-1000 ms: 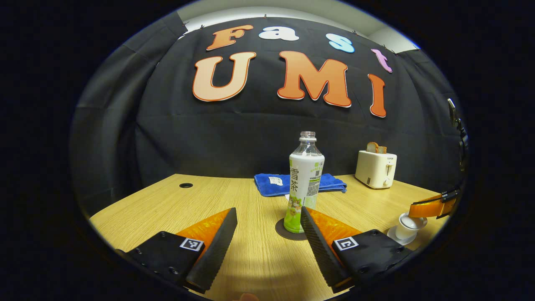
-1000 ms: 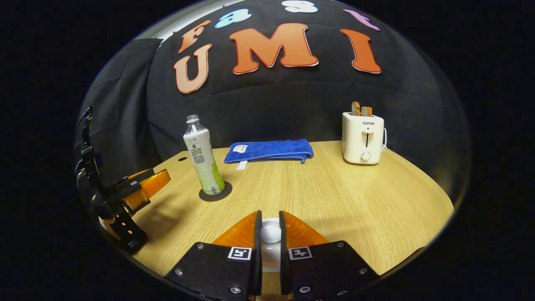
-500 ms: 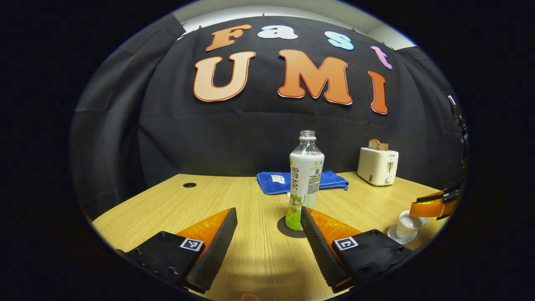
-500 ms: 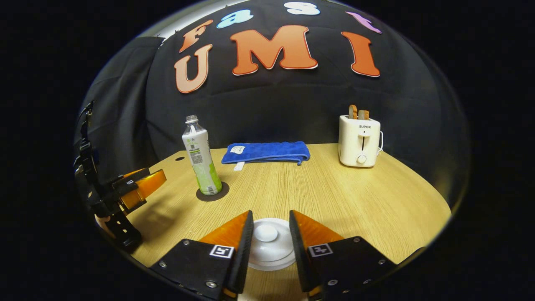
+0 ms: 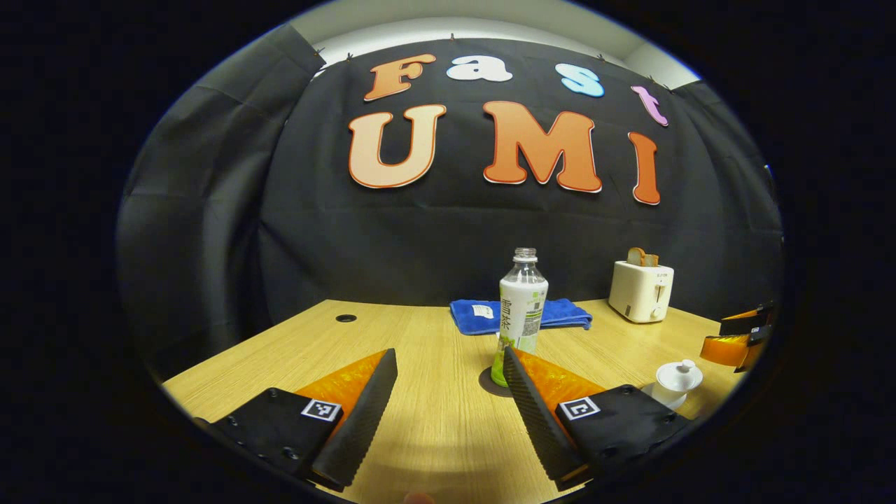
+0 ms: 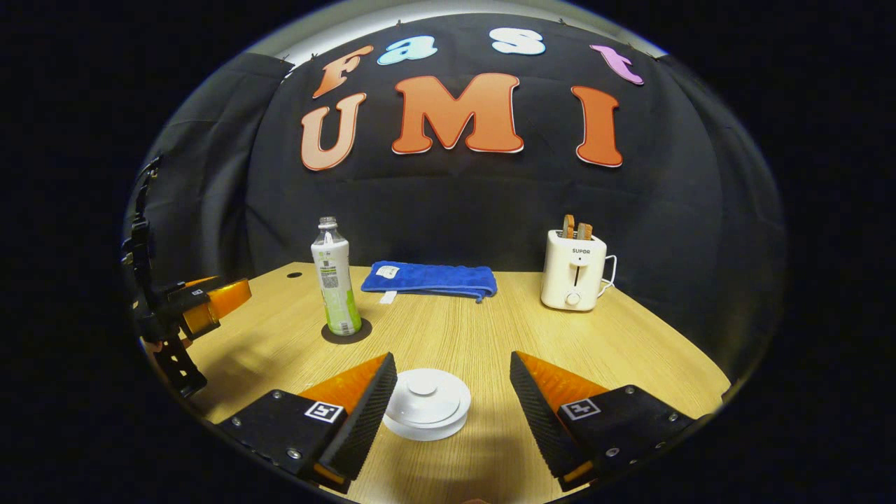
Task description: Open the teacup lid with one hand, grasp the water bottle and pour water into the teacup with the other hand; after pouring, place the water bottle on the coaster and then close the teacup lid.
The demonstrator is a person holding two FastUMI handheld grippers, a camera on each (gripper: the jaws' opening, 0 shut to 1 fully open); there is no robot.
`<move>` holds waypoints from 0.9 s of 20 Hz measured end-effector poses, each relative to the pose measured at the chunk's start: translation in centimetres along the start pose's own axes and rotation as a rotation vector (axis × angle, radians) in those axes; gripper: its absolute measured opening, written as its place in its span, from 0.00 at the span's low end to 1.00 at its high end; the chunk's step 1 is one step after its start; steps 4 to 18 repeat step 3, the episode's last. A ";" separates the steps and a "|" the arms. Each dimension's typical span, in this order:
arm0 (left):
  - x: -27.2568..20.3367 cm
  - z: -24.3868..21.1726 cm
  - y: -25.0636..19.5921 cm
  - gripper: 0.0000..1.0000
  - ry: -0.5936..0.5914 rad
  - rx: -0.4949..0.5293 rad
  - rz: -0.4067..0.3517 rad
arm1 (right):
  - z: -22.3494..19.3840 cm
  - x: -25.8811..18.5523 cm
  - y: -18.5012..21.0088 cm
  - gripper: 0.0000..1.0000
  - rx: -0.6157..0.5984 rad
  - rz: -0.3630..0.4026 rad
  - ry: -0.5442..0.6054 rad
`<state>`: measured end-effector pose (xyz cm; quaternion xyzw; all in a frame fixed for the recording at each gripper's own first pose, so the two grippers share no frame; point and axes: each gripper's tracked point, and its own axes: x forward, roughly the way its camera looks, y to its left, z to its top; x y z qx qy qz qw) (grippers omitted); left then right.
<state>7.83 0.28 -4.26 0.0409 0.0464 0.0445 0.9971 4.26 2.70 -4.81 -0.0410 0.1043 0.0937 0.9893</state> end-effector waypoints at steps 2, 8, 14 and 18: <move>-0.9 0.1 0.2 0.95 0.003 -0.015 0.009 | 0.6 -0.5 -0.3 0.97 0.005 -0.011 -0.016; -1.1 0.1 0.4 0.97 0.001 -0.022 0.015 | 0.7 -0.9 -0.1 0.96 0.015 -0.004 -0.023; -1.1 0.1 0.4 0.97 0.001 -0.022 0.015 | 0.7 -0.9 -0.1 0.96 0.015 -0.004 -0.023; -1.1 0.1 0.4 0.97 0.001 -0.022 0.015 | 0.7 -0.9 -0.1 0.96 0.015 -0.004 -0.023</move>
